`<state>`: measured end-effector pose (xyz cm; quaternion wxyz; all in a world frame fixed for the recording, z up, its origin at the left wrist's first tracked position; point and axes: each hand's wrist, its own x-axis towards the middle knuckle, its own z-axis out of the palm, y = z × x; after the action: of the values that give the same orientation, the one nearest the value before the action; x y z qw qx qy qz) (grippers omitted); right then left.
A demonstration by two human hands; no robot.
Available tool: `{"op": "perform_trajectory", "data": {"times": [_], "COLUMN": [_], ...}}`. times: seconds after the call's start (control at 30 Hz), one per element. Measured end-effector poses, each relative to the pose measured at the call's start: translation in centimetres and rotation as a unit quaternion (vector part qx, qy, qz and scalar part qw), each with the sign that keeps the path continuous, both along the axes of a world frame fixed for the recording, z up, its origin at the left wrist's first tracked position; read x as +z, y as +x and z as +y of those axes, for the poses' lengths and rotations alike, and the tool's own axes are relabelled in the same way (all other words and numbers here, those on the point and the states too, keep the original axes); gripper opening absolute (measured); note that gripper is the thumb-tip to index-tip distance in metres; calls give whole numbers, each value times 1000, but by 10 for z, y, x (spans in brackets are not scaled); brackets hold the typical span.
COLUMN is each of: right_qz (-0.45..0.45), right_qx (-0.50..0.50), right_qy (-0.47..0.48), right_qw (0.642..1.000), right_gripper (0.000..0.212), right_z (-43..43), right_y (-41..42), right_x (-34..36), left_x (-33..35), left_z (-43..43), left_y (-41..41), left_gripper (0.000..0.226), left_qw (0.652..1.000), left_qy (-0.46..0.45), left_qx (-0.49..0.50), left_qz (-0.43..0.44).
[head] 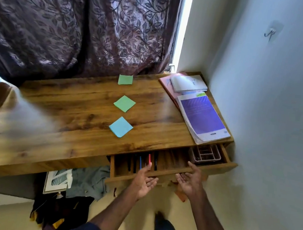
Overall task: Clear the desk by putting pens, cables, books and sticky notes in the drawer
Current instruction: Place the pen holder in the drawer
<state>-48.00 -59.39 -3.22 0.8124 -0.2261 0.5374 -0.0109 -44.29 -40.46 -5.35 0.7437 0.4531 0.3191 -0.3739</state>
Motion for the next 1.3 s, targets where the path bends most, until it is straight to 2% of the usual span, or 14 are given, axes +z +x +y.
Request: {"op": "perform_trajectory", "data": {"times": [0.23,0.47,0.57,0.7,0.83,0.93,1.03,1.3], "right_qz": [-18,-8,11,9,21,36,45,-21], "right_qx": [22,37,38,40,54,97,124,251], "right_qy": [36,57,54,63,62,42,41,65], "right_qw": [999,998,998,997,996,994,990,966], "right_gripper": [72,71,74,66,55,51,50,18], "right_z": [-17,-34,-34,-35,-28,-6,25,148], "right_y": [73,130,130,125,127,129,131,142], "right_x": [-14,-13,-21,-26,-16,-5,5,33], "left_x": [-7,-6,-8,-4,1,6,8,16], "left_z": [-15,-34,-34,-27,-15,1,26,148], "left_y": [71,118,117,120,124,124,123,124], "left_gripper": [92,109,120,100,80,60,47,28], "left_qw": [998,984,982,990,998,989,966,937], "left_qy": [-19,-21,-10,2,46,117,188,293], "left_qx": [64,166,178,131,9,-88,-173,-178], "left_qz": [20,57,69,56,52,19,-25,-73]}}
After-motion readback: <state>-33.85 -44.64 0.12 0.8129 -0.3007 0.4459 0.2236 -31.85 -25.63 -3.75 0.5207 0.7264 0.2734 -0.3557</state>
